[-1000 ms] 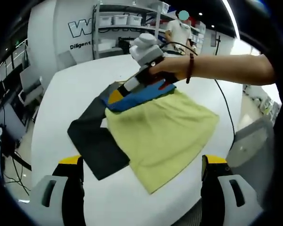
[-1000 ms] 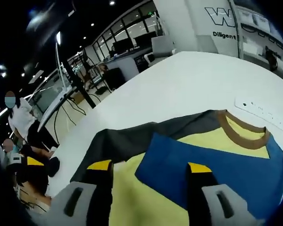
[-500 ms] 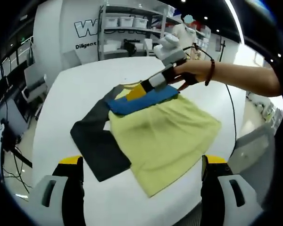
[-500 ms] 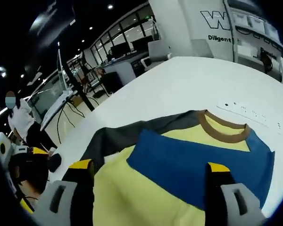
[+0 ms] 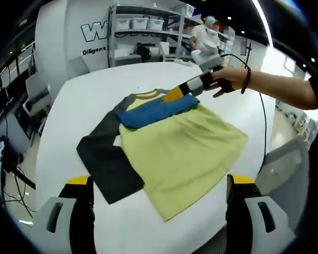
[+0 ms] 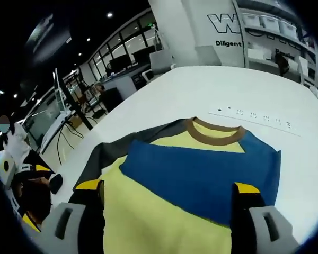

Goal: Fold the garment on the visible template until the final outline fits inside the template.

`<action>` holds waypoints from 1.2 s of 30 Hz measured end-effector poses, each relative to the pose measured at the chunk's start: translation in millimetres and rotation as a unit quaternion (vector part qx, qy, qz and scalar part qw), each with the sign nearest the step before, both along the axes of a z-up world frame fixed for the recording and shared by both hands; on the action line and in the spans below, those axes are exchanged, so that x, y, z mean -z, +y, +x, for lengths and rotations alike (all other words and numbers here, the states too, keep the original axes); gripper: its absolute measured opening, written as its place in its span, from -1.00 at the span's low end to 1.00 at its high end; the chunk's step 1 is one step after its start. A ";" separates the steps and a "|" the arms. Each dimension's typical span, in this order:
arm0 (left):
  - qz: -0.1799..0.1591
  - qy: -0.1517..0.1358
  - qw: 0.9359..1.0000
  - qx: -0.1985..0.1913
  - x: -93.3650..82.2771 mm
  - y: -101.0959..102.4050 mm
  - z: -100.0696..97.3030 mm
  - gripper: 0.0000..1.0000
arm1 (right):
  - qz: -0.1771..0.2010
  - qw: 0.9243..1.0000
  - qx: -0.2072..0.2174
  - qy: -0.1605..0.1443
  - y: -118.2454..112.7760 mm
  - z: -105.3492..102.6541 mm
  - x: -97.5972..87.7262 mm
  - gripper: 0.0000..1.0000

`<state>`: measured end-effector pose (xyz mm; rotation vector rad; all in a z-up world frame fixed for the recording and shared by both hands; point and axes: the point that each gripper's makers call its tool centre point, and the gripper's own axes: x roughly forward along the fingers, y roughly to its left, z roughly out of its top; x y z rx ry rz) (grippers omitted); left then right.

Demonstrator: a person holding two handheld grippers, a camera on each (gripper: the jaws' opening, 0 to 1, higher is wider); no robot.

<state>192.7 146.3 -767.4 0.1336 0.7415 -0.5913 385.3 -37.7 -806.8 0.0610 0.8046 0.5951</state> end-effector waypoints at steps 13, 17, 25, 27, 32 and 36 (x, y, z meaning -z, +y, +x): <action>0.001 0.000 1.000 0.011 0.5 -5.1 0.5 0.99 | -0.024 0.998 0.051 0.004 -60.6 -1.4 14.7 0.95; 0.002 0.002 1.000 0.014 1.3 -6.2 0.2 0.99 | -0.018 0.998 0.065 0.011 -70.4 -2.1 19.0 0.88; 0.004 0.000 1.000 0.012 1.3 -3.2 -0.1 0.99 | -0.024 0.995 0.091 0.030 -92.0 -6.4 37.2 0.34; 0.006 -0.001 1.000 0.012 1.0 -2.1 -0.1 0.99 | -0.027 0.995 0.095 0.033 -96.7 -7.7 41.2 0.20; 0.010 -0.009 1.000 0.007 -0.7 1.8 1.2 0.99 | -0.035 0.994 0.098 0.036 -104.6 -11.3 46.9 -0.14; 0.009 -0.008 1.000 0.007 0.6 1.8 0.6 0.99 | -0.048 0.994 0.096 0.036 -110.6 -14.8 50.9 -0.47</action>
